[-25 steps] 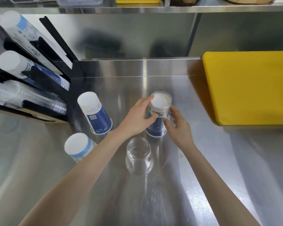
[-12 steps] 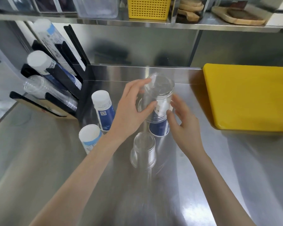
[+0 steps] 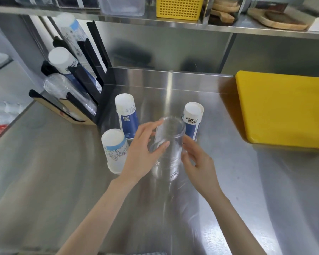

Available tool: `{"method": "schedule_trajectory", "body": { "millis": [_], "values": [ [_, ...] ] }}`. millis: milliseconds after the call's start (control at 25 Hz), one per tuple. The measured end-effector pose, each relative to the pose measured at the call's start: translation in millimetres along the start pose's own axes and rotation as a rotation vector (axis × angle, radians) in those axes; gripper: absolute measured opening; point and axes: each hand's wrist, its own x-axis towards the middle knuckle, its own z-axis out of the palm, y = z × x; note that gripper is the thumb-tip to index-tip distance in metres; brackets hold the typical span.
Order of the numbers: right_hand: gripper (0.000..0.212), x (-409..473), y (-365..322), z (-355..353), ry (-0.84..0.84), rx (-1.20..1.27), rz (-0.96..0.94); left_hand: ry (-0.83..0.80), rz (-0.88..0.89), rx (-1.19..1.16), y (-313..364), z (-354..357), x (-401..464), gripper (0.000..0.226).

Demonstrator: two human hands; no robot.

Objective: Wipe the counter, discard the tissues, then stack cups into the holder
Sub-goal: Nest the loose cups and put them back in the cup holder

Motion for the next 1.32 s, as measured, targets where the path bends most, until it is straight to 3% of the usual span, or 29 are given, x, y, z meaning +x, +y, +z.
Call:
{"method": "schedule_trajectory", "body": {
  "millis": [280,600,920,1080,1320],
  "values": [
    [0.042,-5,32,18,-0.080,-0.016,0.154,-0.055,-0.148,0.030,-47,21,-20,0.044],
    [0.041,-6,43,18,-0.111,0.010,0.187,-0.102,-0.140,0.096,-54,24,-18,0.055],
    [0.041,38,48,-11,0.048,-0.016,0.185,-0.109,-0.192,0.033,-32,32,45,0.062],
    [0.043,77,50,-29,0.117,-0.069,0.161,-0.261,-0.365,0.068,-33,45,97,0.078],
    [0.052,122,65,-37,0.076,-0.139,0.194,-0.541,-0.345,0.262,-47,71,132,0.083]
  ]
}}
